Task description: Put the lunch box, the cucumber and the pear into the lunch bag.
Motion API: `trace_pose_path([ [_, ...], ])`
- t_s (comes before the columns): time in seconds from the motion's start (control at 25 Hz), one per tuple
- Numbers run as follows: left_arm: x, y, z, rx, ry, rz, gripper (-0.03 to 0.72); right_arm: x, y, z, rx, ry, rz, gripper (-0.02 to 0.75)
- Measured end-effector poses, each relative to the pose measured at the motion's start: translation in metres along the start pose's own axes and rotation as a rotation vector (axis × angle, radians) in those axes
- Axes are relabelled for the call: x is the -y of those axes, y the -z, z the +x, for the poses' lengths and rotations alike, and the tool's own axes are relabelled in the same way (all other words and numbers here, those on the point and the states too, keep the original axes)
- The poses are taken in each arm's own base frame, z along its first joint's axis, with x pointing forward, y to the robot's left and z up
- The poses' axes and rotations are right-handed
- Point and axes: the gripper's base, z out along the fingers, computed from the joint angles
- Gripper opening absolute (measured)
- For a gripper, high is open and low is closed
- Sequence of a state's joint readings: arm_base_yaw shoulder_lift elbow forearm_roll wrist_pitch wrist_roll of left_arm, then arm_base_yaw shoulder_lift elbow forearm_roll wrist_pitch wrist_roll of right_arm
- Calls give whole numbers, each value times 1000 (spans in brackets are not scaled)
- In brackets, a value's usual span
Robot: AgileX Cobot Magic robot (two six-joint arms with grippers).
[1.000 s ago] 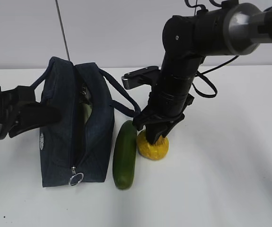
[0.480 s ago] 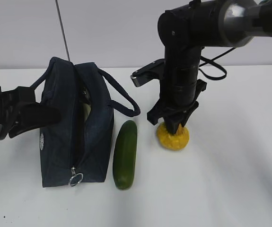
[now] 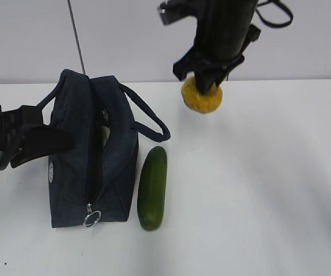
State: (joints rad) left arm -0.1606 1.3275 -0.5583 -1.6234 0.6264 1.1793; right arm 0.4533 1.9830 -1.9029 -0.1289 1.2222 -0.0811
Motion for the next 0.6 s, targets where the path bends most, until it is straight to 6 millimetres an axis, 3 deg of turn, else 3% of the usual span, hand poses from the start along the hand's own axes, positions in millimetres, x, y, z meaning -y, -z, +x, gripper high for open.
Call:
trace_pose_path([
  [0.12, 0, 0, 0, 0, 0, 0, -15, 0, 39, -7, 119, -22, -48, 223],
  [0.28, 0, 0, 0, -1, -1, 0, -15, -15, 60, -16, 239, -6, -235, 222],
  [0.44, 0, 0, 0, -1, -1, 0, -15, -32, 58, -25, 304, 13, -432, 221],
  [0.6, 0, 0, 0, -1, -1, 0, -15, -45, 31, -38, 353, 45, -559, 221],
])
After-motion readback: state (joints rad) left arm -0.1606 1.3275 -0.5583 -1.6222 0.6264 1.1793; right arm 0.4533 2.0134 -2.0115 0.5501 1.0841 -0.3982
